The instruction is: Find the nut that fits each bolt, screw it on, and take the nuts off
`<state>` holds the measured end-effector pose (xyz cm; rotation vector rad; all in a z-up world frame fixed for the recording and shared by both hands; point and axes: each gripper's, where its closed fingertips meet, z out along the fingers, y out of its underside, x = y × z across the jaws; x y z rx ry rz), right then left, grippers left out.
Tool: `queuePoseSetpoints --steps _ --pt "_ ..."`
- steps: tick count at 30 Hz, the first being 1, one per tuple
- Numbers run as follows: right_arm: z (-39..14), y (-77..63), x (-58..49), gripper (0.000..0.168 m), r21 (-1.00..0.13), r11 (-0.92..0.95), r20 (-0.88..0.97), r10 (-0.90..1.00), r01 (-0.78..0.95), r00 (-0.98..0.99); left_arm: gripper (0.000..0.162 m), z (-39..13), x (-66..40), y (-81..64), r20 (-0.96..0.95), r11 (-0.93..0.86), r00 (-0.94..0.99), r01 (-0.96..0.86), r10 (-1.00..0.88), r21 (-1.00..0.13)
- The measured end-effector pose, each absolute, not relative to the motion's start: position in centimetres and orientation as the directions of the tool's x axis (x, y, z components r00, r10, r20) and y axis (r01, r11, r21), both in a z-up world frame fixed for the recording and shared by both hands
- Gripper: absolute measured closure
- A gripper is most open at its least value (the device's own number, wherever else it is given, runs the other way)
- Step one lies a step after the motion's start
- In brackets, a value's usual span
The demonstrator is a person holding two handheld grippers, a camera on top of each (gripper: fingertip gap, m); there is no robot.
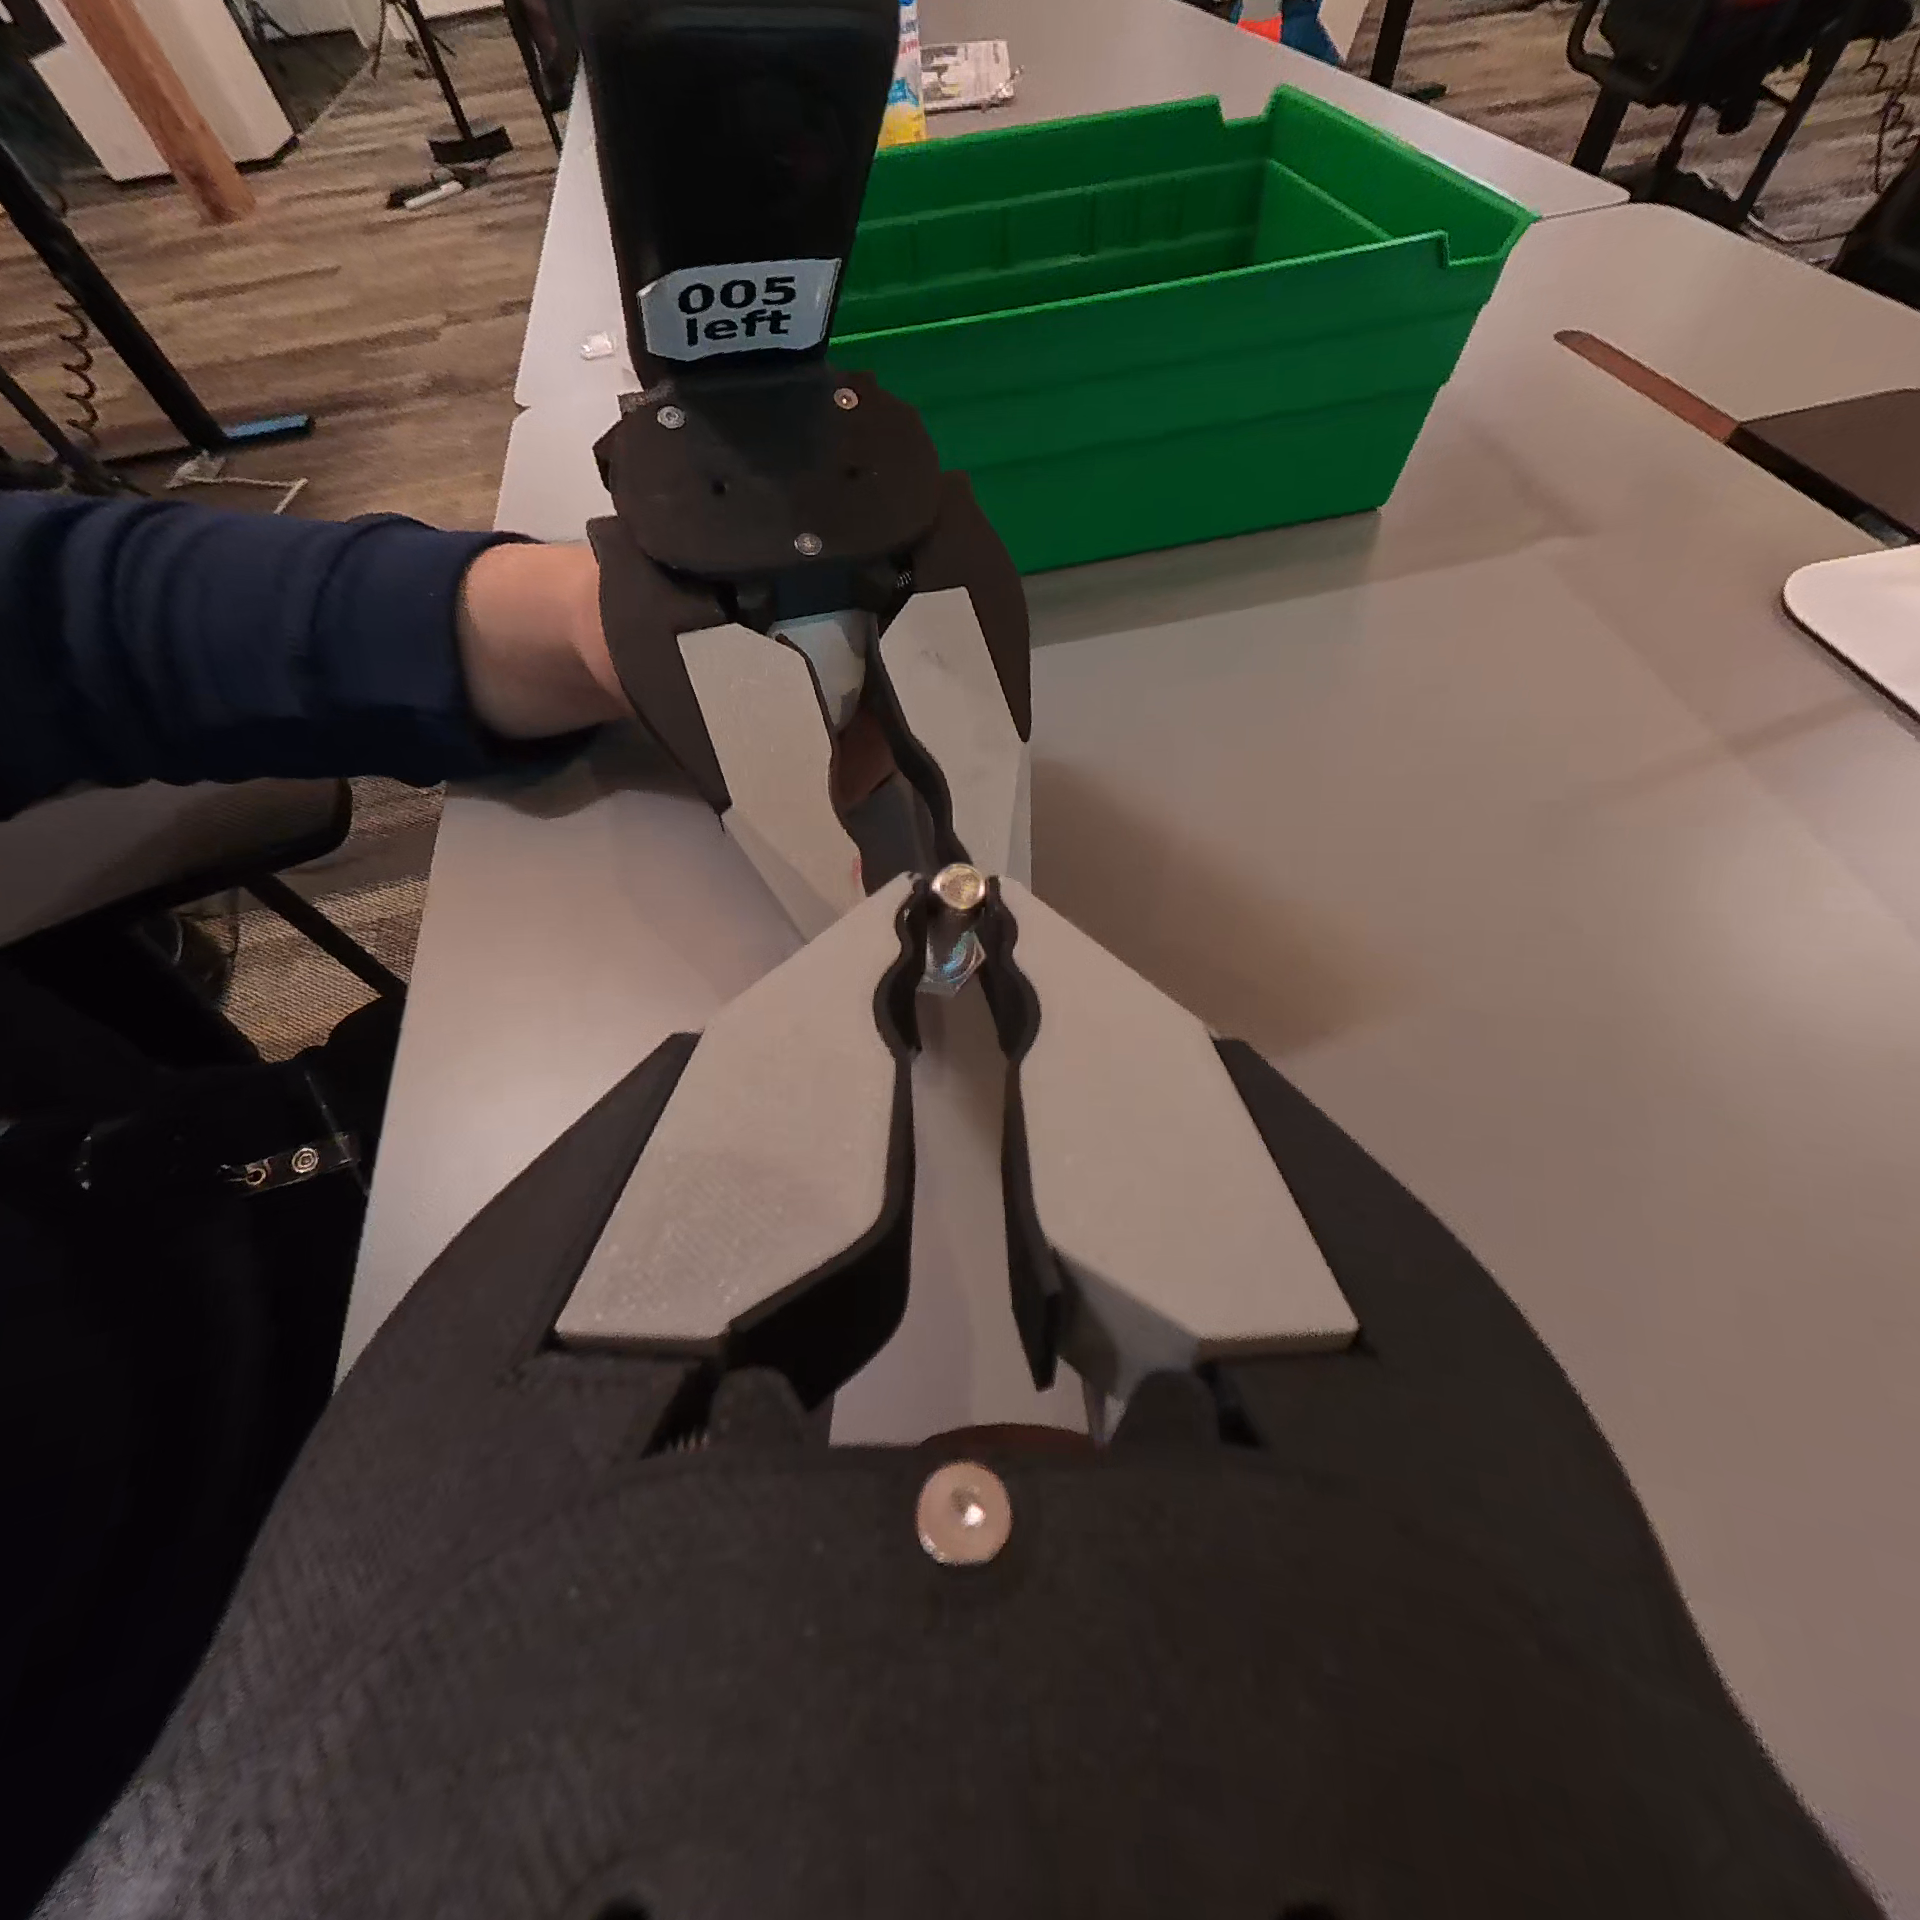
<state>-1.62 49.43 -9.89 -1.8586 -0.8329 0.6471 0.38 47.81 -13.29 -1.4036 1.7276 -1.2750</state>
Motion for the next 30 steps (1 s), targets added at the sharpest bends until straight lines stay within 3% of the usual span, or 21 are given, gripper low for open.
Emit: queuePoseSetpoints --steps 10,15,30 --pt "-9.9 49.6 -1.3 0.162 -0.911 -0.323 -0.088 0.76 0.256 0.644 0.144 -12.0 0.2 48.4 0.198 -0.089 -0.281 -0.358 -0.939 -0.93" --pt "-9.9 49.6 -1.4 0.162 -0.913 -0.323 -0.089 0.755 0.25 0.65 0.152 -11.0 -0.1 48.7 0.203 -0.11 -0.283 -0.313 -0.937 -0.943" --pt "-10.0 49.8 -1.7 0.162 -0.907 -0.34 -0.102 0.749 0.248 0.654 0.155 -11.6 0.1 48.4 0.182 -0.08 -0.282 -0.339 -0.942 -0.938"
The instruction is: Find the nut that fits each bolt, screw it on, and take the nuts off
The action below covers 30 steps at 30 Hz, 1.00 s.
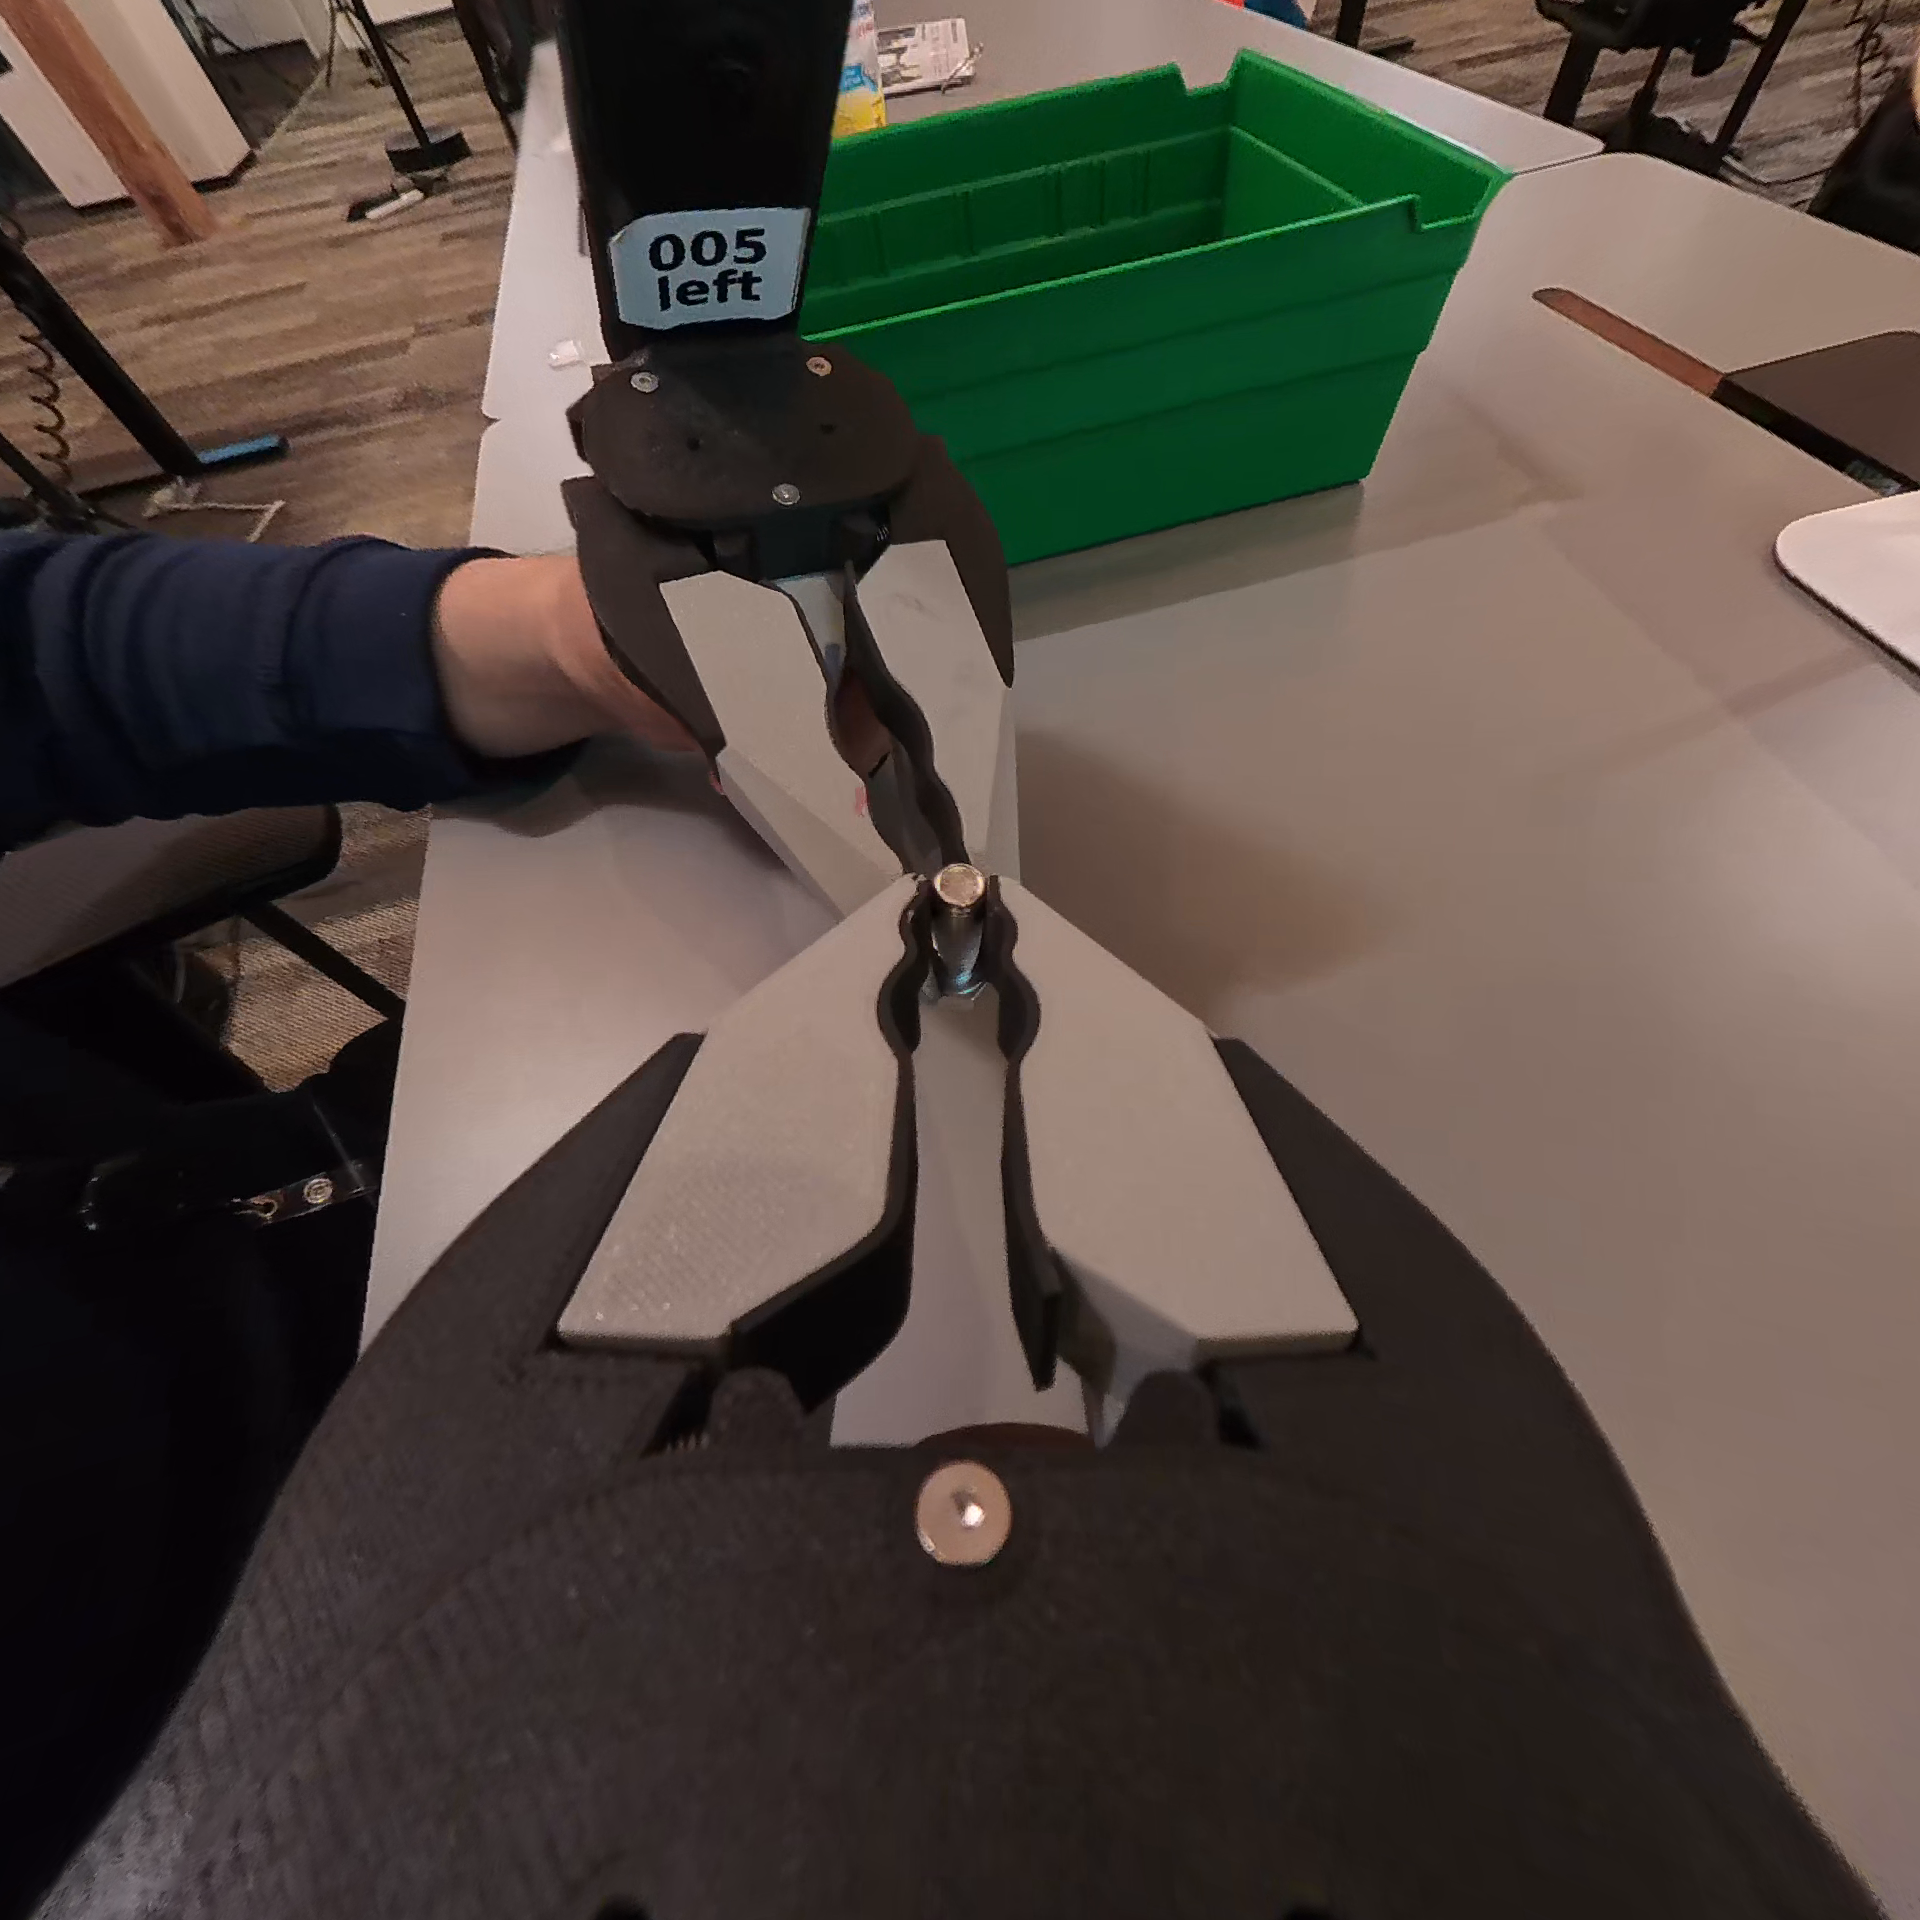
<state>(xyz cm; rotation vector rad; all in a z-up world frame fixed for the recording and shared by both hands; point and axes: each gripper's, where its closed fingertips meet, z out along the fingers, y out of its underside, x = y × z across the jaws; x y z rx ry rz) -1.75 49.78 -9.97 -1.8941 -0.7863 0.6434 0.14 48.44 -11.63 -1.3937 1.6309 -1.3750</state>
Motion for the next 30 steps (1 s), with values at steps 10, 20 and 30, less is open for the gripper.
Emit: queuePoseSetpoints --steps 10,20,30 --pt "-9.8 50.0 -1.9 0.161 -0.91 -0.332 -0.081 0.732 0.25 0.676 0.155 -11.9 0.1 48.3 0.196 -0.086 -0.289 -0.354 -0.937 -0.931" --pt "-12.0 48.2 3.1 0.146 -0.872 -0.446 -0.155 0.642 0.201 0.751 0.155 -11.3 -0.1 48.6 0.193 -0.092 -0.288 -0.329 -0.938 -0.94" --pt "-17.6 48.4 3.5 0.147 -0.736 -0.475 0.054 0.67 0.483 0.741 0.155 -11.1 -0.3 48.0 0.188 -0.082 -0.321 -0.316 -0.928 -0.945"
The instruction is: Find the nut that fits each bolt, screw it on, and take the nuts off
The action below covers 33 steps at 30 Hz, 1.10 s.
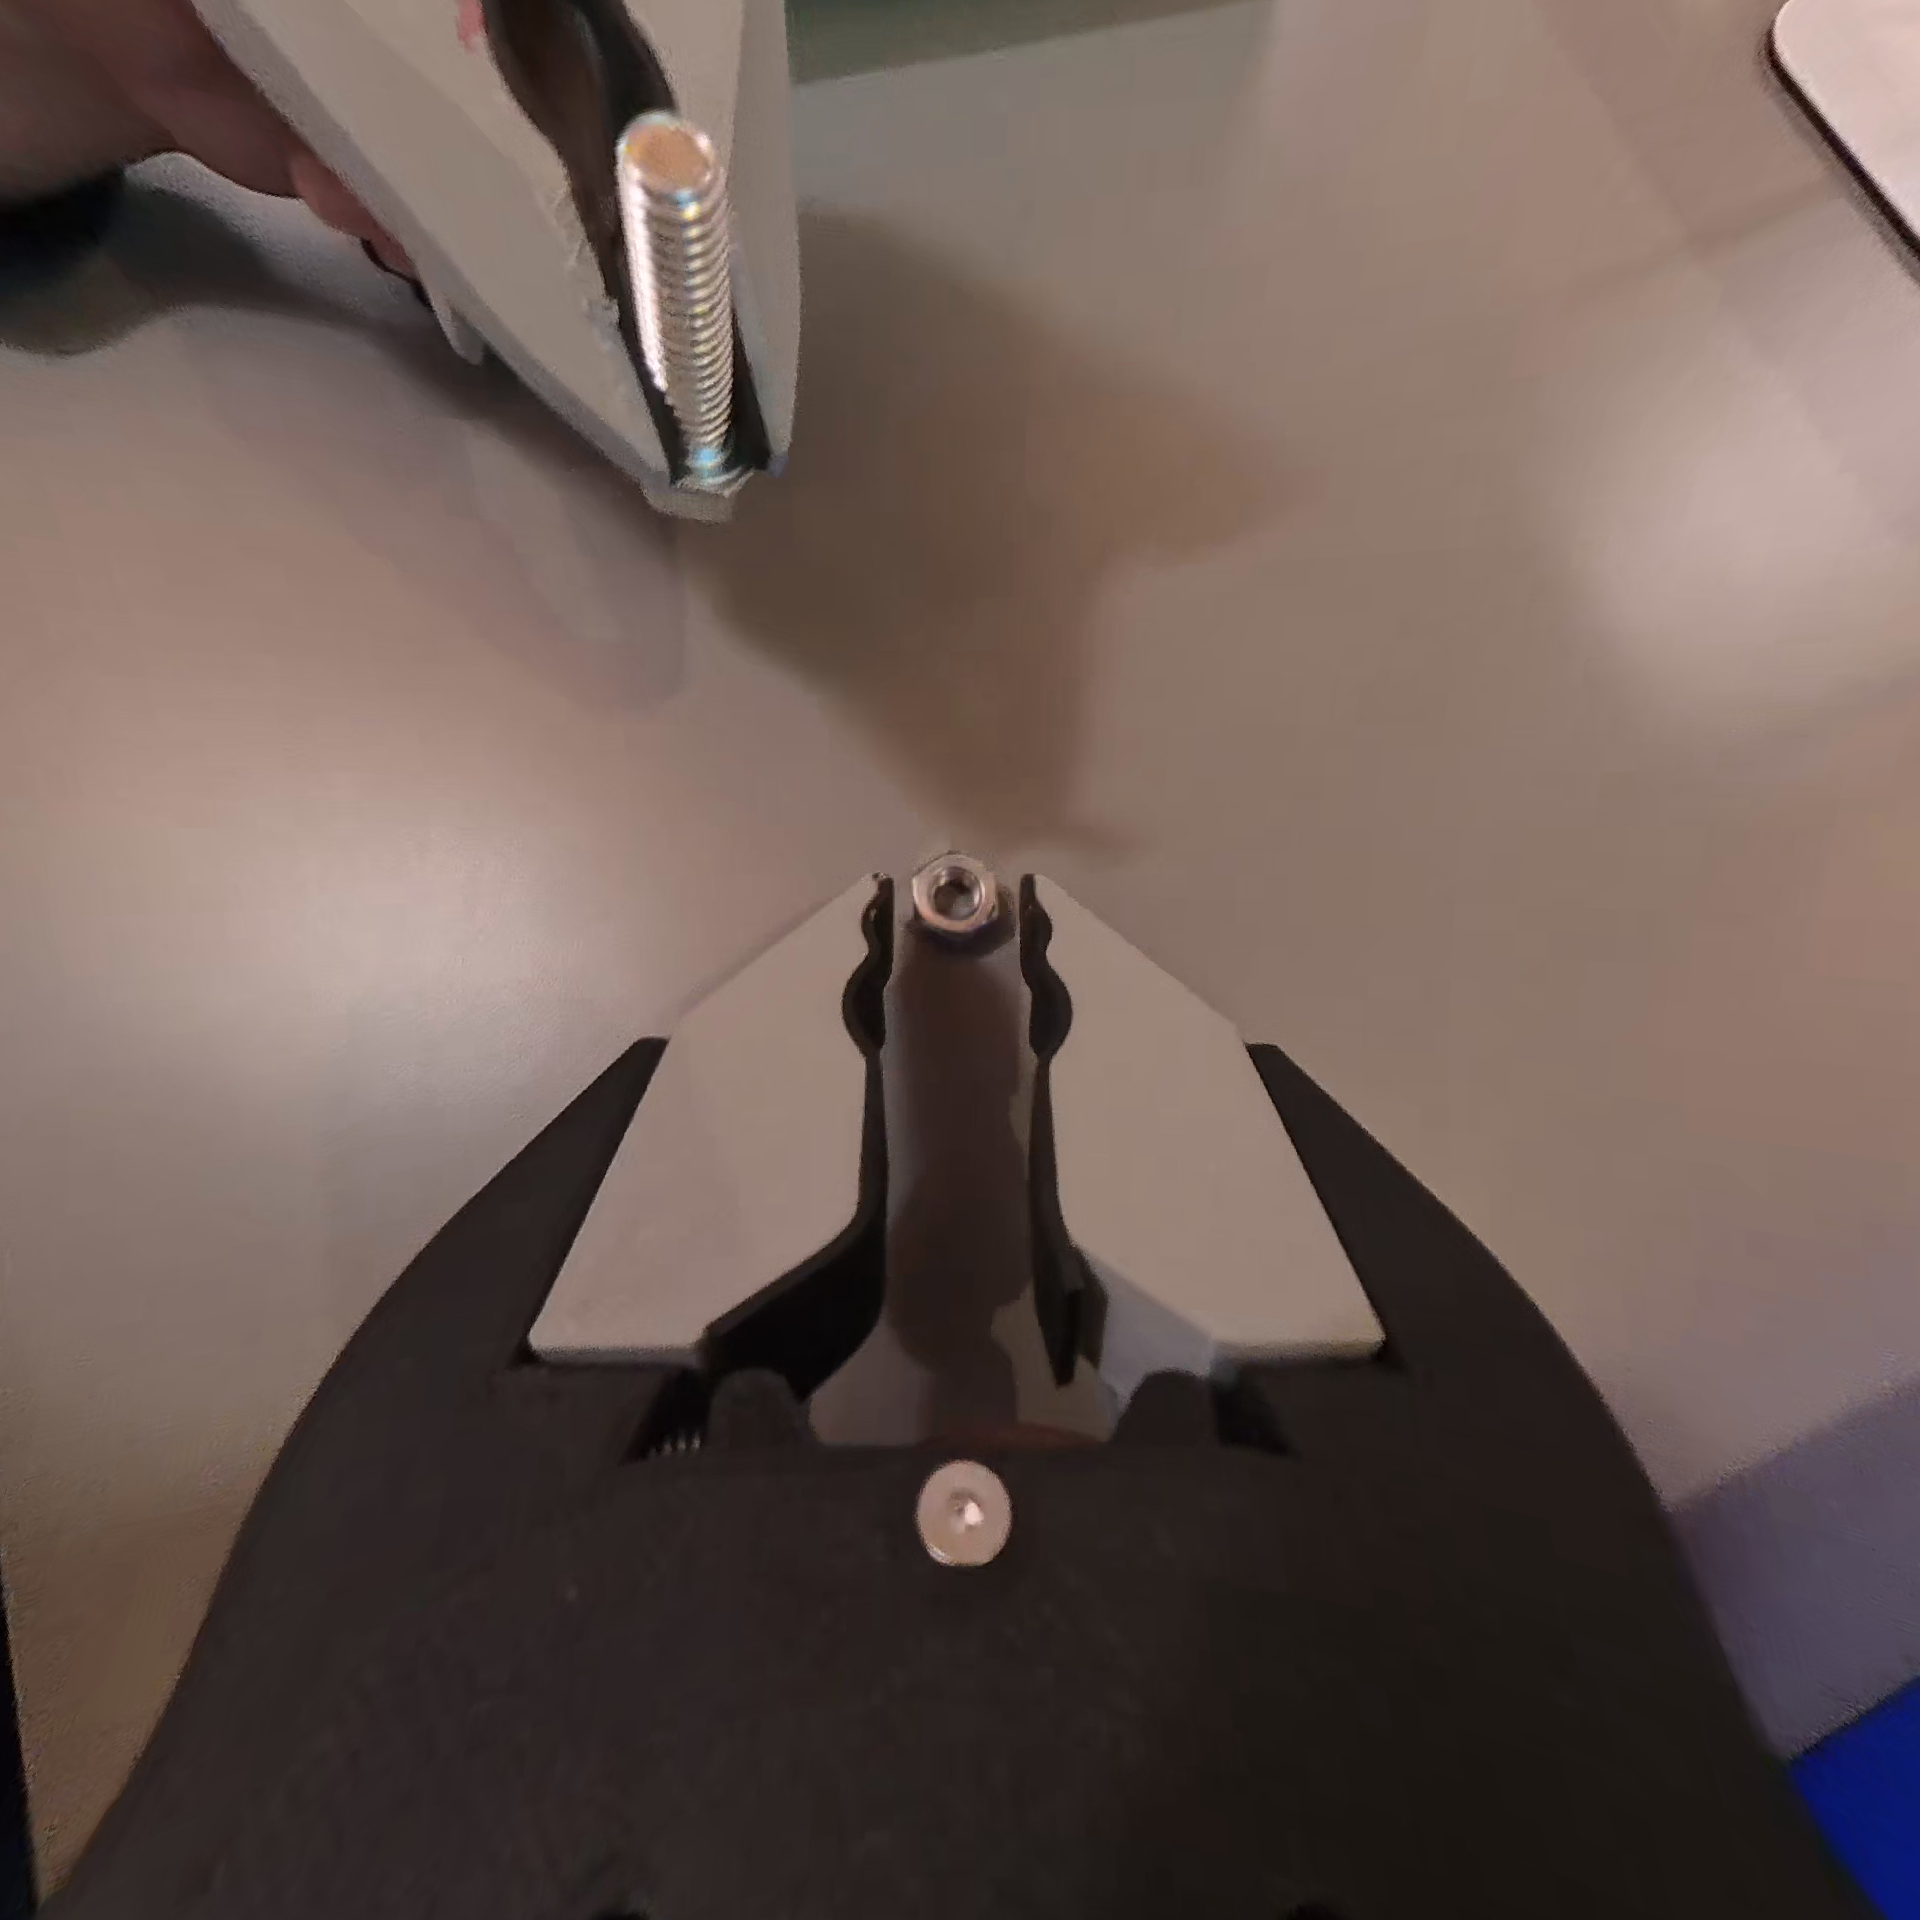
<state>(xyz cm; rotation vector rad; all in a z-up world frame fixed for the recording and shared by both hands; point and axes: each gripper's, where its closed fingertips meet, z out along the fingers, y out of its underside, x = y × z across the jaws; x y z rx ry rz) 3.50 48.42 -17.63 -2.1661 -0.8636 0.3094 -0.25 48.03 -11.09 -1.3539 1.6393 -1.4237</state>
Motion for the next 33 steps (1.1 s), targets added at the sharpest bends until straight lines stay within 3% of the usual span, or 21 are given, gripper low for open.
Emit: queuePoseSetpoints --steps 5,10,20,33 --pt "-18.6 48.6 3.4 0.154 -0.696 -0.479 0.078 0.69 0.535 0.72 0.155 -11.0 -0.3 48.1 0.192 -0.087 -0.323 -0.313 -0.927 -0.946" --pt "-17.9 49.0 2.9 0.154 -0.727 -0.476 0.041 0.689 0.495 0.723 0.155 -11.1 -0.2 48.1 0.213 -0.104 -0.327 -0.321 -0.921 -0.941" --pt "-7.7 48.5 -0.2 0.154 -0.831 -0.334 0.019 0.782 0.445 0.623 0.155 -11.4 -0.1 47.6 0.177 -0.061 -0.335 -0.328 -0.925 -0.943" --pt "-8.1 48.4 -1.5 0.154 -0.812 -0.371 -0.028 0.796 0.45 0.604 0.155 -10.7 -0.1 47.4 0.112 -0.011 -0.332 -0.293 -0.937 -0.956"
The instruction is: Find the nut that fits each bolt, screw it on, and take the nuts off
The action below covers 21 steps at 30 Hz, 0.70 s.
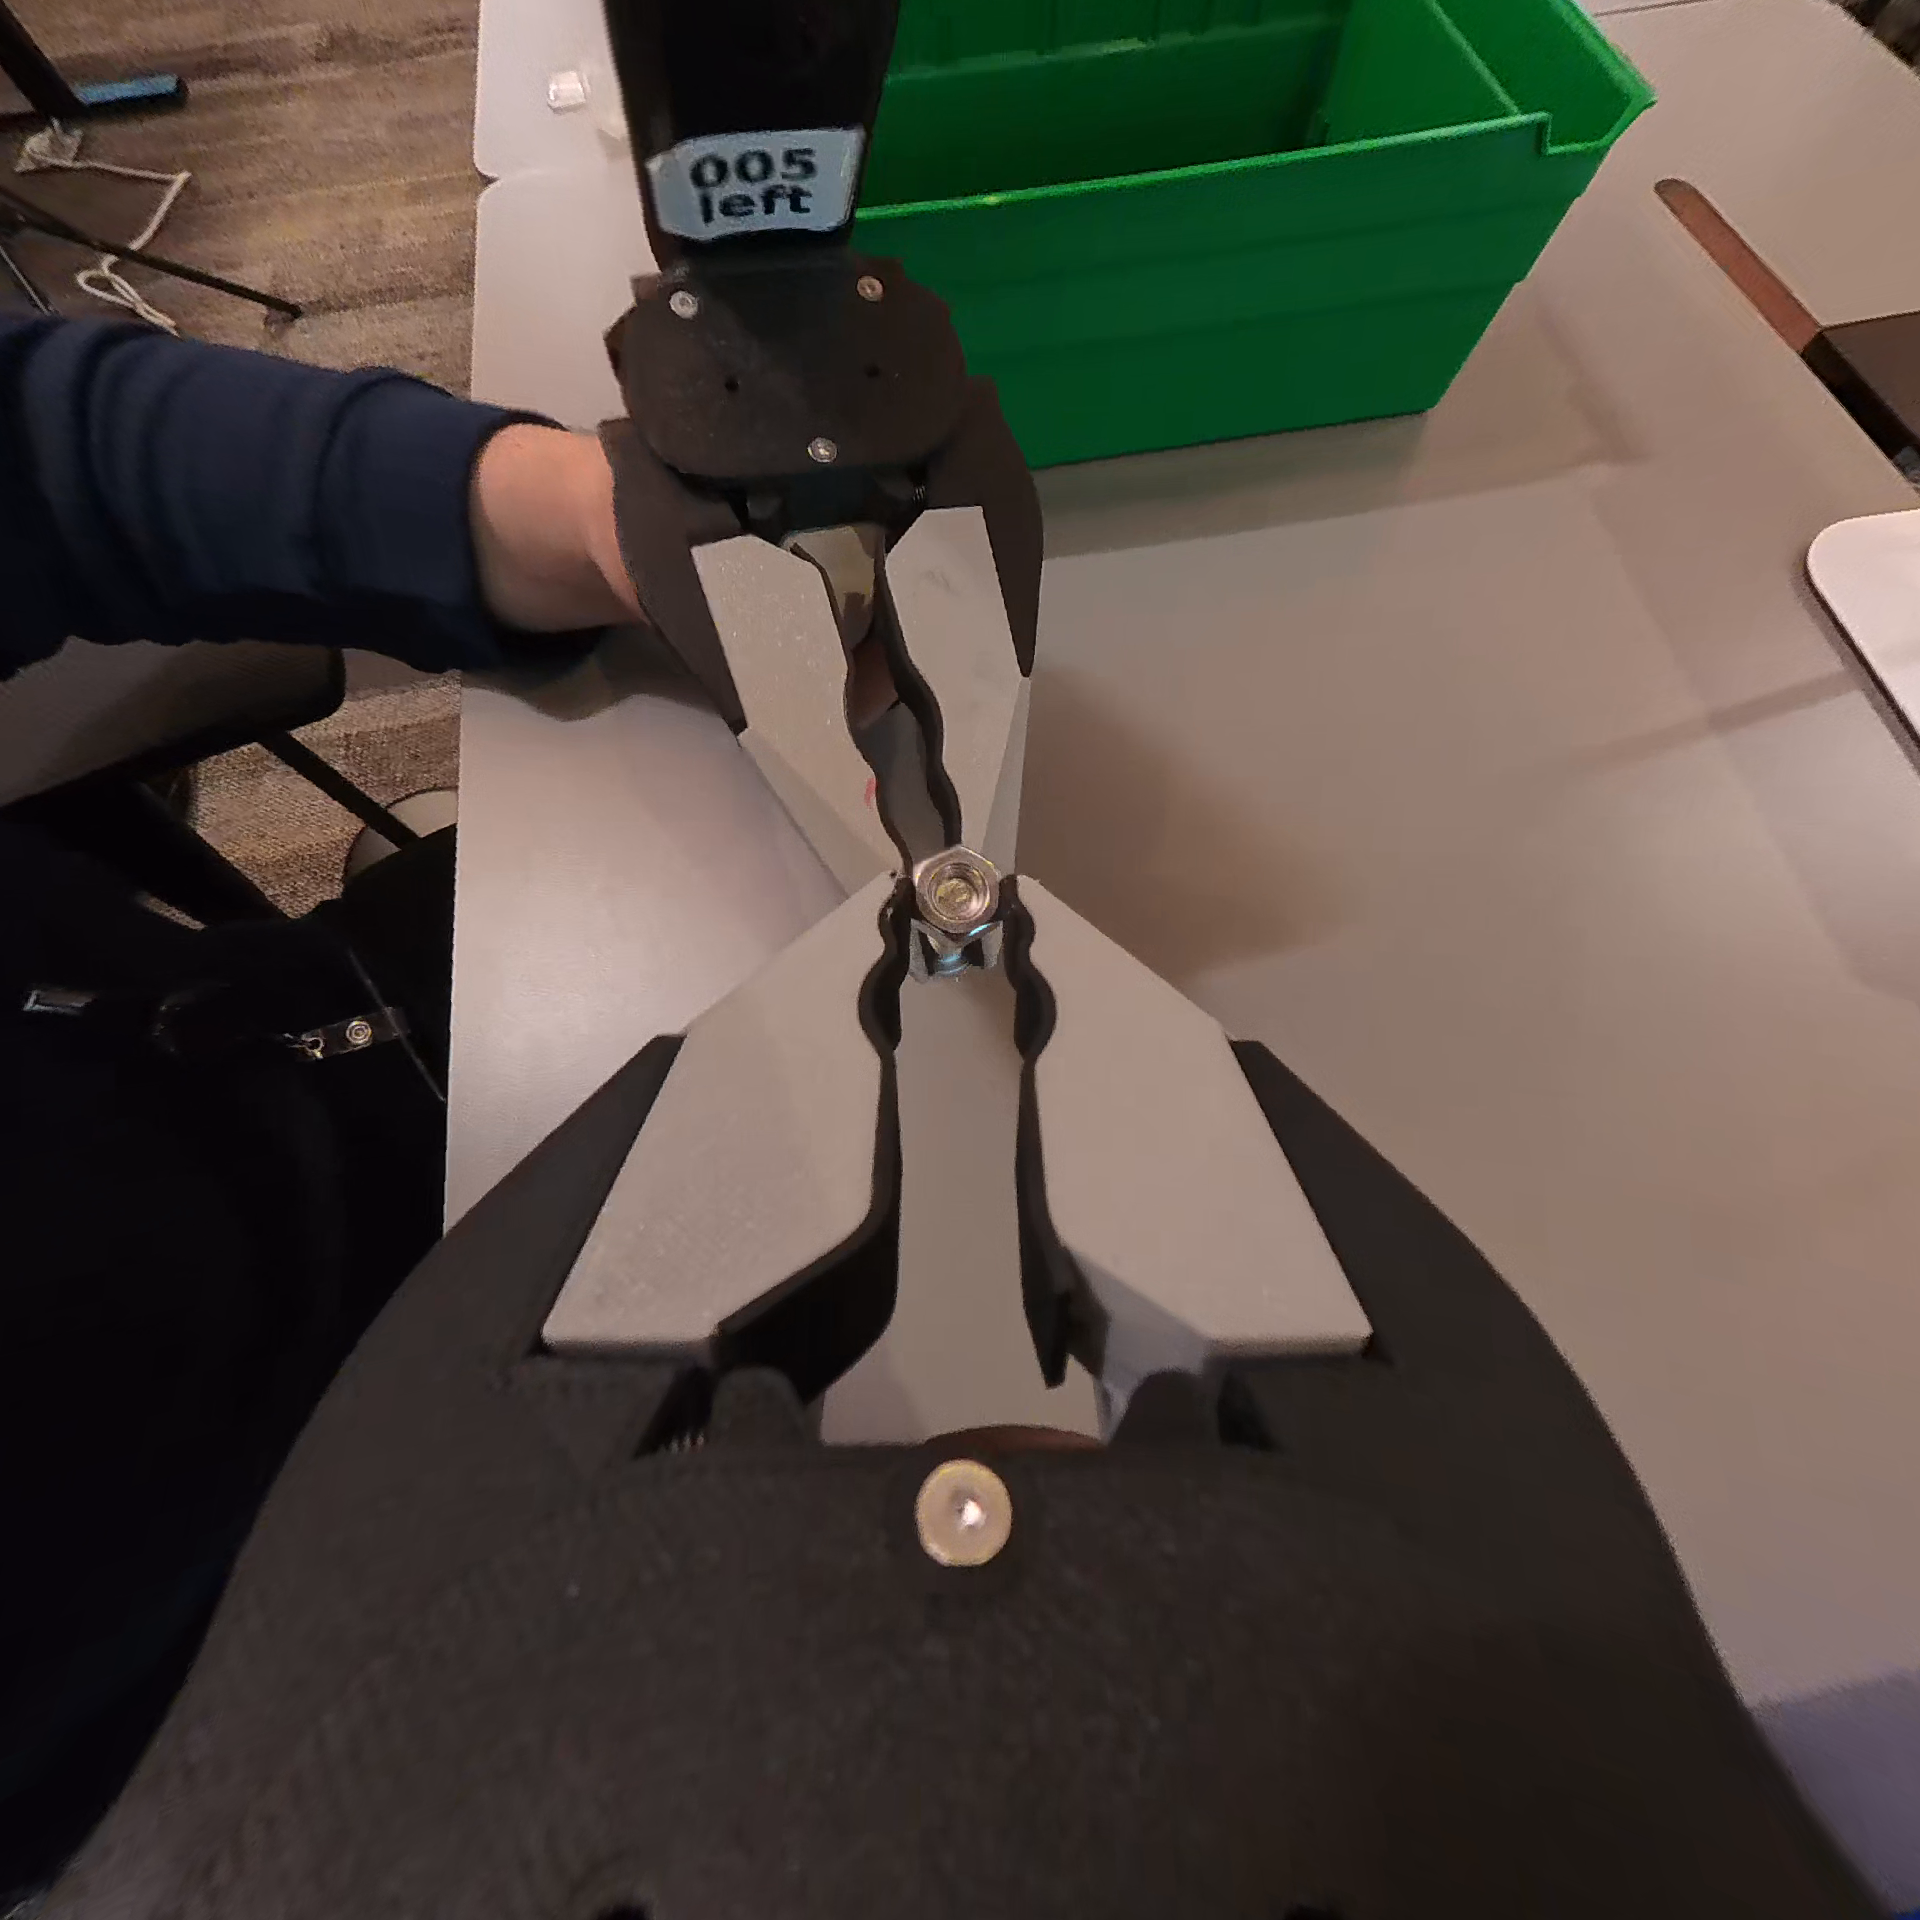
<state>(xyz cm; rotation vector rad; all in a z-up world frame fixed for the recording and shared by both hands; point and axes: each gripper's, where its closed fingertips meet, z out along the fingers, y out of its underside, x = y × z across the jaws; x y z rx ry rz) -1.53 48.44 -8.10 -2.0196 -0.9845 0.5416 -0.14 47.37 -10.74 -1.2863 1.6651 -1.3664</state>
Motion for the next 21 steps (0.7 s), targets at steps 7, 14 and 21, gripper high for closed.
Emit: queuePoseSetpoints --steps 7,14,21 --pt "-8.5 48.6 -1.7 0.154 -0.785 -0.407 -0.052 0.795 0.468 0.604 0.155 -11.2 0.0 47.6 0.053 0.046 -0.306 -0.308 -0.951 -0.95" --pt "-9.4 48.6 -1.4 0.154 -0.737 -0.422 -0.004 0.784 0.528 0.62 0.155 -12.1 0.0 47.6 0.061 0.051 -0.301 -0.35 -0.952 -0.935" --pt "-9.5 49.0 -1.1 0.154 -0.702 -0.491 -0.011 0.732 0.516 0.681 0.156 -12.2 0.3 48.0 0.033 0.065 -0.262 -0.355 -0.964 -0.933"
